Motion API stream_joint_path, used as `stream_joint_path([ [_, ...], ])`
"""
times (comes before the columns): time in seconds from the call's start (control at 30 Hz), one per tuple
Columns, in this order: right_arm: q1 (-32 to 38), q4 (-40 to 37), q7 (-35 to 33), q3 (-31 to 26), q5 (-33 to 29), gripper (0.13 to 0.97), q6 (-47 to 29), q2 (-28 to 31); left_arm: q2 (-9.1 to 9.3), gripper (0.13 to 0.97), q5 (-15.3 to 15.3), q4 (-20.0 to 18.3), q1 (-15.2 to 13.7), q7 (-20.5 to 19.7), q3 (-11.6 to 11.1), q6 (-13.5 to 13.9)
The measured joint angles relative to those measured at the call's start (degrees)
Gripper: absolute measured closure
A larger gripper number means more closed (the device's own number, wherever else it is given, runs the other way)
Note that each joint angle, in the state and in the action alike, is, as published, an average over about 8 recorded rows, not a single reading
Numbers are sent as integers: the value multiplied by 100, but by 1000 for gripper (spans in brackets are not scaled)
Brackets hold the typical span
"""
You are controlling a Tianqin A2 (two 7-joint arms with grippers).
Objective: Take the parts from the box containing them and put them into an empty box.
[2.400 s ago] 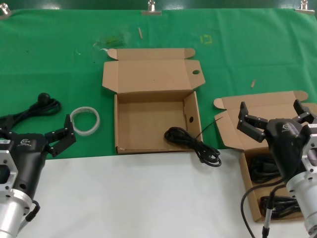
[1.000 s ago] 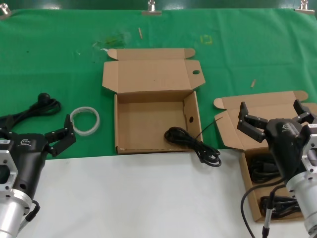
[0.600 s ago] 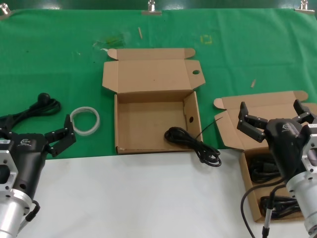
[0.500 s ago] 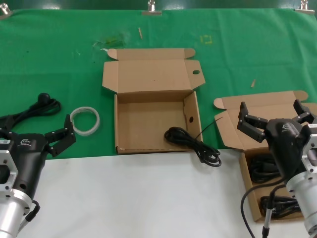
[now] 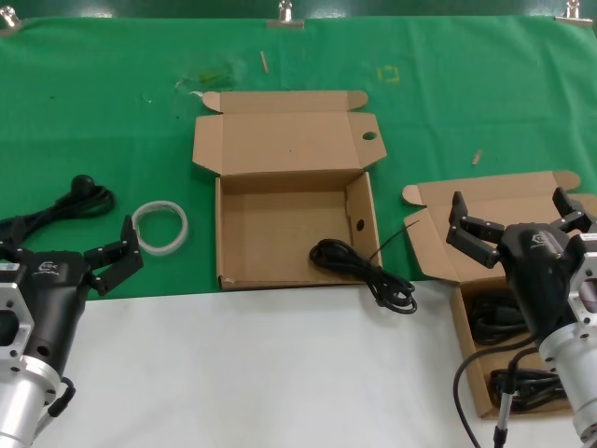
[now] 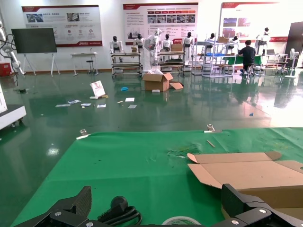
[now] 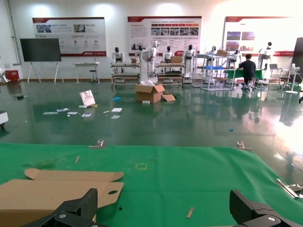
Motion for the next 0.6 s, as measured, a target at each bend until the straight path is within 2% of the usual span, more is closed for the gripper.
stream_joint_path([
  [0.6, 0, 0, 0, 0, 0, 129, 0, 0, 0, 132, 0, 0, 0, 0, 0, 0],
])
